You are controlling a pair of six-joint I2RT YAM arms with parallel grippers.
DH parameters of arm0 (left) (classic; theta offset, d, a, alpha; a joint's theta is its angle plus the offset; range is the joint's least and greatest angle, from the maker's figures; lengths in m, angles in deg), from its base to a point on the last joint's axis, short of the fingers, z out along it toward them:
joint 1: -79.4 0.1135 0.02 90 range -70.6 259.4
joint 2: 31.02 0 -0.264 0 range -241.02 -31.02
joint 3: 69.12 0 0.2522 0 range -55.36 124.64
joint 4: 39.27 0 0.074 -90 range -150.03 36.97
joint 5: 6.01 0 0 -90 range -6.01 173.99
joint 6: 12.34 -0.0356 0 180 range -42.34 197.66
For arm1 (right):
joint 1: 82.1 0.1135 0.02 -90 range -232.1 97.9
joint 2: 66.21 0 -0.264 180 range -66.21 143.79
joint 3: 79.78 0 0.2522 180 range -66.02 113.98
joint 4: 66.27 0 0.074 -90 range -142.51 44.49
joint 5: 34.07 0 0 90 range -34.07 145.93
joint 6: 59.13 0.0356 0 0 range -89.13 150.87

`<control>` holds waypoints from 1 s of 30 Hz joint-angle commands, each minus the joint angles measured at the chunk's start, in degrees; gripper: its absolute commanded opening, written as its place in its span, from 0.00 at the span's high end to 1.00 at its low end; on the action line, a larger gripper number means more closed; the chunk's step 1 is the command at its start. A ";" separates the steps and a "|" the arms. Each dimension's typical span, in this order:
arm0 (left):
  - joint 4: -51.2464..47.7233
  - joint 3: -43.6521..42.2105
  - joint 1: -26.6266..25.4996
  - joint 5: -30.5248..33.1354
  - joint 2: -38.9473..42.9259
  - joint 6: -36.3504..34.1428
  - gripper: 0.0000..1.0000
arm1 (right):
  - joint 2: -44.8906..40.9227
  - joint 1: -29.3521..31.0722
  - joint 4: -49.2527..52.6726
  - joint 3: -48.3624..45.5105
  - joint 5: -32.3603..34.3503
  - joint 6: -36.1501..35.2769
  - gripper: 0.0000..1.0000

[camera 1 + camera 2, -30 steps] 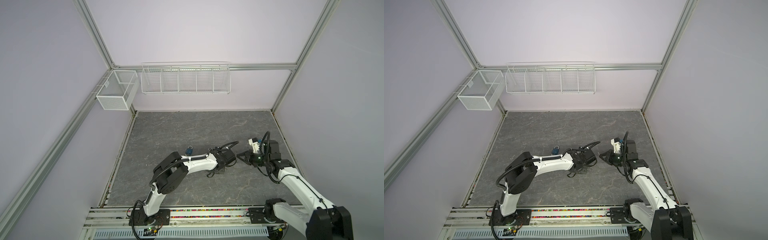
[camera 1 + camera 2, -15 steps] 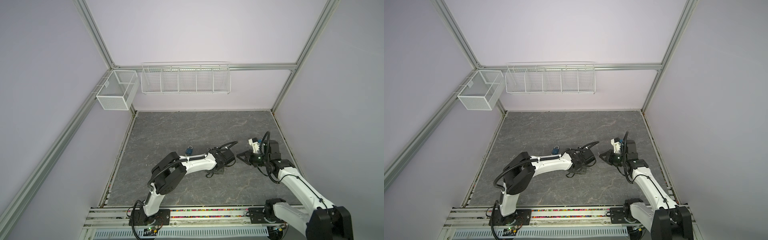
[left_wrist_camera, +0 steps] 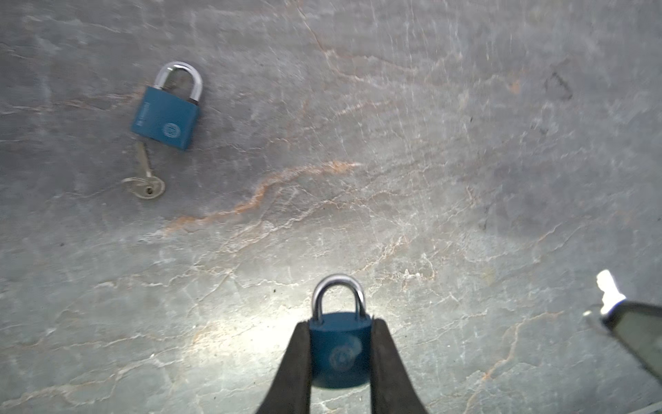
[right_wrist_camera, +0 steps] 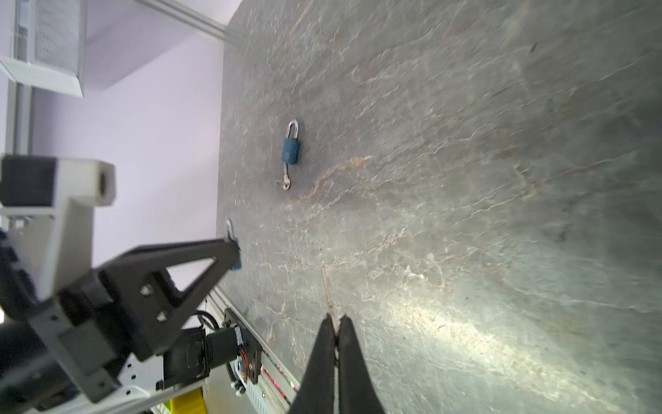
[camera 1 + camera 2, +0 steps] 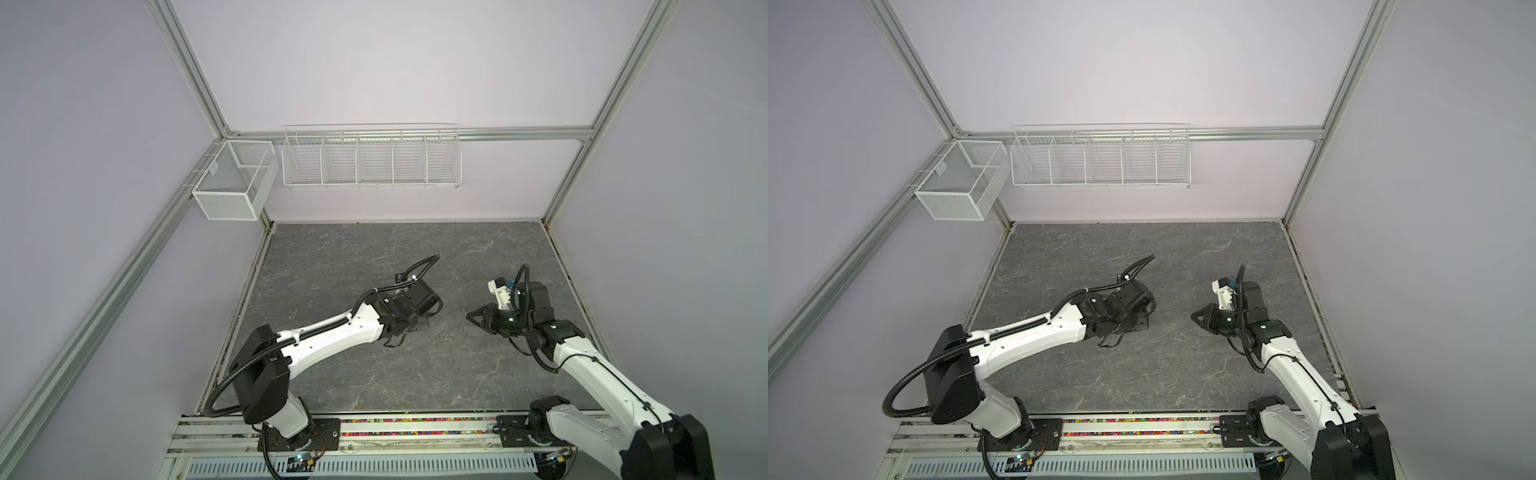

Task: Unlock with the key
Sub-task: 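Lift the padlock with the left gripper while the right gripper holds the key, then raise the padlock toward the middle while the right gripper brings the key beneath it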

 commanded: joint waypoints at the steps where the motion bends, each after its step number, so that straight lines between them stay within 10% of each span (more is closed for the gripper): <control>1: 1.09 -1.77 0.62 6.17 5.12 3.31 1.00 | 0.05 4.97 -2.43 0.97 5.32 1.78 0.94; 15: 5.63 -5.96 5.10 12.67 17.22 6.73 1.00 | 9.65 29.84 -23.82 1.09 21.16 13.04 0.94; 30: 7.07 -6.88 5.37 12.32 20.54 9.31 1.00 | 12.68 40.59 -39.04 1.48 31.99 16.42 0.94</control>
